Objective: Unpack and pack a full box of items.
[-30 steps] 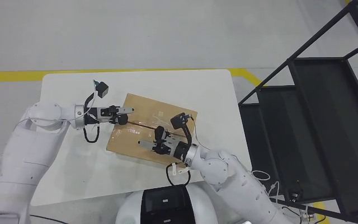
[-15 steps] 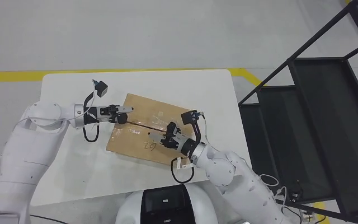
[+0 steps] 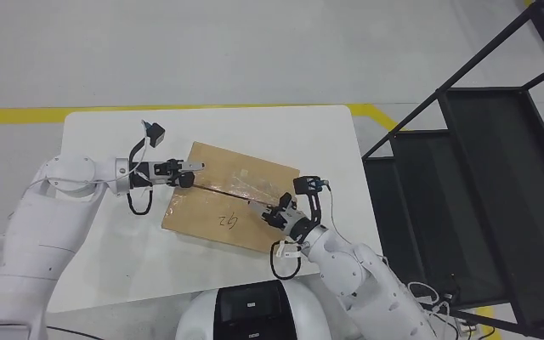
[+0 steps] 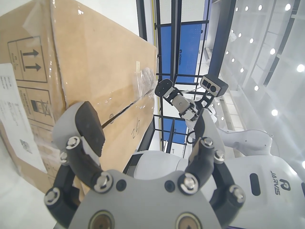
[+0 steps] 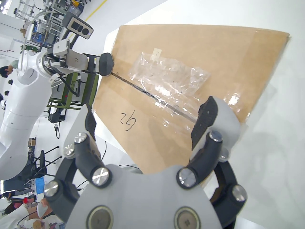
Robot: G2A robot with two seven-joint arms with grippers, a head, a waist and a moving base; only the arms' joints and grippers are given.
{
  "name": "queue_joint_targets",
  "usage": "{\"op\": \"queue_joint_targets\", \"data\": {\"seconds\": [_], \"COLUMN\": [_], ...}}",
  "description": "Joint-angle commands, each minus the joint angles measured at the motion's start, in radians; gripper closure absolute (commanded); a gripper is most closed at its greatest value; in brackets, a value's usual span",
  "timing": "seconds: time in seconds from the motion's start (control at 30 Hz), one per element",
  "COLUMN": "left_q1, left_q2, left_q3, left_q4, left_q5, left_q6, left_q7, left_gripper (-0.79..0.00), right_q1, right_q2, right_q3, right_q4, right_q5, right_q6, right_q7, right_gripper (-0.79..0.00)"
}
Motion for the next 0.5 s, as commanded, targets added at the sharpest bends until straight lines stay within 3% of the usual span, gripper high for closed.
{"op": "queue_joint_targets", "data": {"seconds": [0.0,0.27,0.47], "left_q1": [0.000,0.007,0.019], "left_q2": [0.000,0.004,0.009], "left_q3": [0.000,-0.016,-0.031], "left_q4": [0.000,-0.008,-0.017], "left_q5": [0.002,0.006,0.012], "left_q6": [0.000,0.001,0.003], "left_q7": [0.001,0.003,0.005], "left_gripper": [-0.785,-0.785,-0.785], "right_q1": [0.017,0.119,0.121], "right_q2": [-0.003,-0.021,-0.027], "right_q3": [-0.002,-0.018,-0.019], "right_q4": [0.018,0.129,0.138], "right_q5": [0.025,0.116,0.117], "right_q6": [-0.012,0.000,0.023], "right_q7": [-0.010,-0.027,-0.071], "right_gripper": [-0.785,-0.785,-0.785]}}
